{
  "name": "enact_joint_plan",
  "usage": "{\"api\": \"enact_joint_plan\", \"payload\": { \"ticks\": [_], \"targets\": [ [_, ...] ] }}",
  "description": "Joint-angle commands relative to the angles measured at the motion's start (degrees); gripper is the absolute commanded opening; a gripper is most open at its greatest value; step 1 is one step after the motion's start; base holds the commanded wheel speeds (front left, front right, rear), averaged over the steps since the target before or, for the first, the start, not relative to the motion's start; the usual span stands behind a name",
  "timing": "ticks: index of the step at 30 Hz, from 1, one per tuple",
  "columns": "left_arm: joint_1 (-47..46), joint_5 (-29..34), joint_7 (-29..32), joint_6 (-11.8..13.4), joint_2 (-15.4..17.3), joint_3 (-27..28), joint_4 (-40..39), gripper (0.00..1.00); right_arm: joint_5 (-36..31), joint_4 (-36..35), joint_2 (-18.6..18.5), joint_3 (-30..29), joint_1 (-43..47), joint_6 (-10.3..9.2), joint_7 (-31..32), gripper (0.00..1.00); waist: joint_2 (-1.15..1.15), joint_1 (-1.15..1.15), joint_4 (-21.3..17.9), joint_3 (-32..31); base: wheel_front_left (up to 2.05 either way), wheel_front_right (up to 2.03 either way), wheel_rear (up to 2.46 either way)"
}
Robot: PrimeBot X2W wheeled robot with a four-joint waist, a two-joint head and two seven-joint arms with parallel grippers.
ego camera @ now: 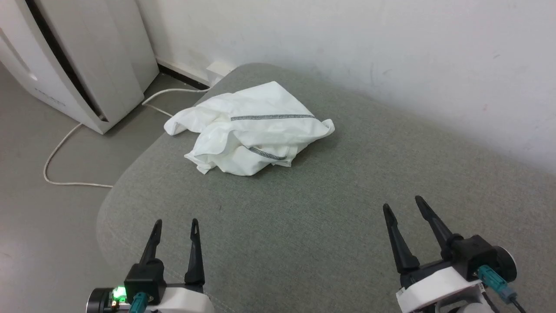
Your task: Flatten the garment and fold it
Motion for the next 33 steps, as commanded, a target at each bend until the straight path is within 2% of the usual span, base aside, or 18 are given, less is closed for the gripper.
{"api": "enact_joint_plan", "payload": {
  "ticks": [1, 8, 14, 18, 21, 29, 33],
  "targets": [
    [0.29, -0.39, -0.28, 0.36, -0.06, -0.09, 0.00, 1.00, 0.02, 0.13, 0.16, 0.11, 0.65, -0.12, -0.32, 1.00, 0.00, 0.00, -0.17, 0.27, 0.00, 0.00, 0.00],
    [-0.35, -1.03, -0.28, 0.09, -0.07, -0.20, 0.40, 1.00, -0.70, -0.08, 0.16, 0.13, 0.32, -0.12, -0.32, 1.00, 0.00, 0.00, -0.99, 1.58, 0.00, 0.00, 0.00],
    [-8.78, -2.67, 1.13, -4.69, 1.56, -1.29, 4.75, 1.00, -3.98, -1.77, 0.16, 0.17, -1.58, -0.12, -0.32, 1.00, 0.00, 0.00, -2.72, 7.15, 0.00, 0.00, 0.00],
    [-19.08, -3.33, 8.52, -9.14, 3.88, -2.98, 9.92, 1.00, -6.61, -3.48, 0.16, 1.00, -3.19, -0.12, -0.32, 1.00, 0.00, 0.00, -4.96, 12.15, 0.00, 0.00, 0.00],
    [-26.95, -5.29, 13.19, -10.98, 5.51, -2.71, 13.32, 1.00, -7.77, -4.73, 0.16, 1.55, -4.39, -0.12, -0.32, 1.00, 0.00, 0.00, -7.05, 15.65, 0.00, 0.00, 0.00],
    [-43.38, -11.08, 25.26, -13.05, 13.13, -4.08, 23.61, 1.00, -9.38, -8.11, 0.16, 3.17, -7.59, -0.12, -0.20, 1.00, 0.00, 0.00, -13.00, 23.30, 0.00, 0.00, 0.00],
    [-48.21, -21.30, 33.30, -13.15, 16.39, -9.12, 27.01, 1.00, -9.55, -8.55, 0.14, 3.91, -8.84, -0.12, -0.16, 1.00, 0.00, 0.00, -15.69, 25.50, 0.00, 0.00, 0.00]
  ]
}}
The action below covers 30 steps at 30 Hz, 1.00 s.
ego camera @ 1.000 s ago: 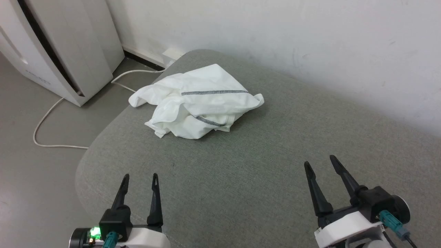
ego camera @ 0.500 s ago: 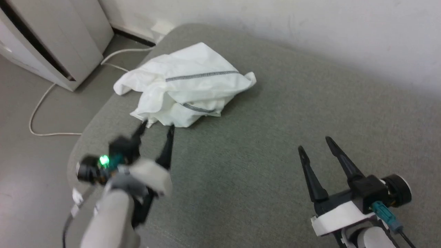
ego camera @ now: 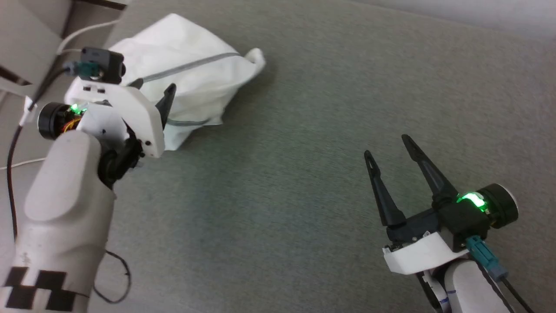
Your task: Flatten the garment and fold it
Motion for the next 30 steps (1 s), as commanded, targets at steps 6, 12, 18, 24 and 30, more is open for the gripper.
{"api": "enact_joint_plan", "payload": {
  "ticks": [6, 12, 18, 24, 30],
  "targets": [
    [-3.84, -12.67, 12.68, -0.36, 6.94, -3.75, 5.44, 1.00, 0.57, 0.54, -0.02, 0.80, -1.80, -0.11, -0.20, 1.00, 0.00, -0.02, -9.01, 6.79, 0.00, 0.00, 0.00],
    [-3.07, -17.75, 20.94, -0.36, 9.98, -3.66, 9.61, 1.00, 1.58, 1.54, -0.01, 0.75, -2.21, -0.11, -0.26, 1.00, 0.00, -0.02, -11.53, 7.64, 0.00, 0.00, 0.00],
    [0.25, -22.41, 22.01, -0.37, 11.66, -5.21, 7.57, 0.00, 2.02, 1.74, -0.01, 0.28, -2.33, -0.11, -0.28, 1.00, 0.00, -0.02, -12.31, 7.04, 0.00, 0.00, 0.00],
    [0.09, -23.68, 14.00, -0.37, 12.95, -2.30, 4.46, 0.00, 3.09, 3.05, -0.01, -0.29, -1.71, -0.11, -0.28, 1.00, 0.00, -0.02, -12.05, 2.54, 0.00, 0.00, 0.00],
    [-2.05, -21.39, -1.88, -0.37, 14.11, -0.24, -0.11, 0.00, 4.35, 5.14, -0.01, -2.43, -0.60, -0.11, -0.29, 1.00, 0.00, -0.02, -12.39, -4.50, 0.00, 0.00, 0.00]
  ]
}}
